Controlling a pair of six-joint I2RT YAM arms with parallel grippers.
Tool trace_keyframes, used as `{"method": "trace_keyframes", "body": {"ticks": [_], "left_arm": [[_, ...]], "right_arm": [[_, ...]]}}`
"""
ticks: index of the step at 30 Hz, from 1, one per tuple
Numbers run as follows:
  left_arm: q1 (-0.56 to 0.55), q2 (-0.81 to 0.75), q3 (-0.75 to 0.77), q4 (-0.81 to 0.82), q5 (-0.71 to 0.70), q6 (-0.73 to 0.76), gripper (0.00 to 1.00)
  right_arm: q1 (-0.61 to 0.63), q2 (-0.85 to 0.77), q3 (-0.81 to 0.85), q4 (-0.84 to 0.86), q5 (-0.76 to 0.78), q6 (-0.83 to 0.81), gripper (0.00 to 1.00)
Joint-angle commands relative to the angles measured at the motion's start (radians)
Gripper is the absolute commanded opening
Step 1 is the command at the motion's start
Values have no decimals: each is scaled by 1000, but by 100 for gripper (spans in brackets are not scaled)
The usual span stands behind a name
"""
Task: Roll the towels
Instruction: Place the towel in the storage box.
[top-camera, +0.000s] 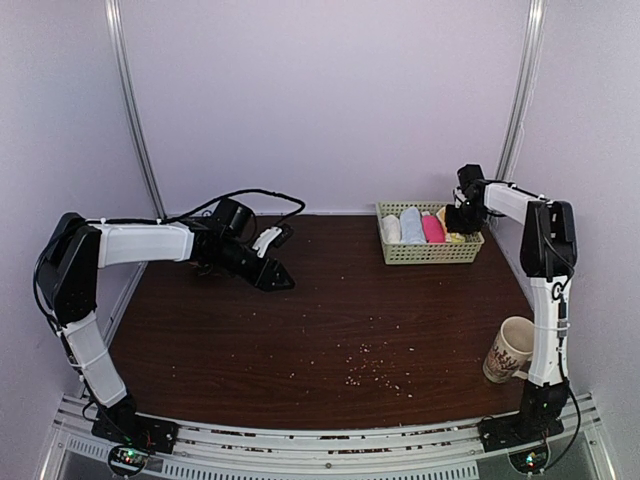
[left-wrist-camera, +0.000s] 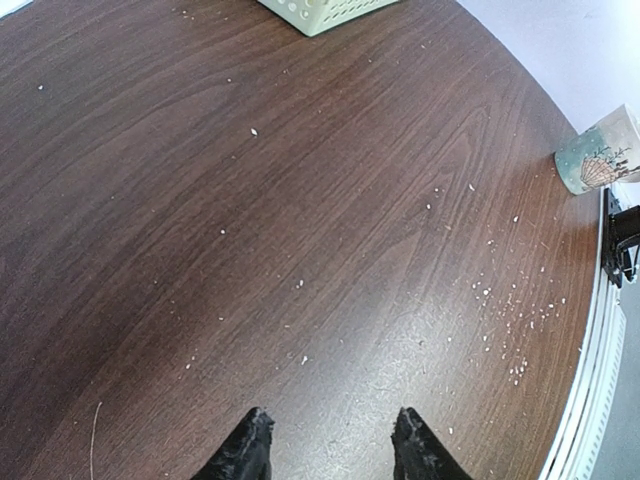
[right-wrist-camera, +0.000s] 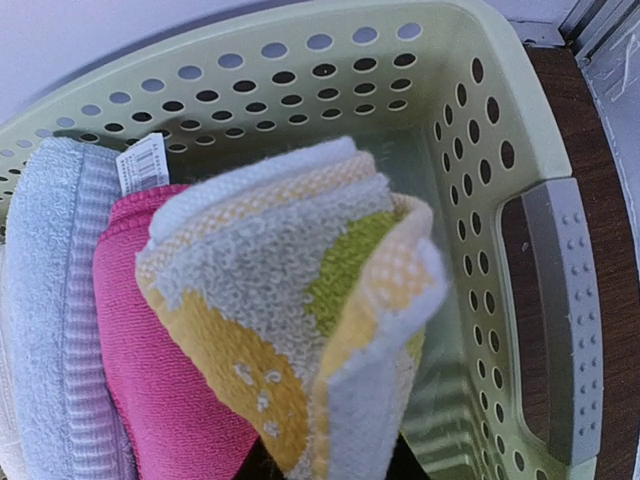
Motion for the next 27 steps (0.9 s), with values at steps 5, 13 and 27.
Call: {"method": "trace_keyframes", "body": {"ticks": [5,13,27], "left_arm": [[2,23,0,36,13,-3,42],[3,26,3,33,18,6,42],[3,31,6,30,31,4,42]], "right_arm": [[-13,69,88,9,32,25,15],[-22,112,115,11,21,27,19],[-22,99,97,4,11,12,39]]}}
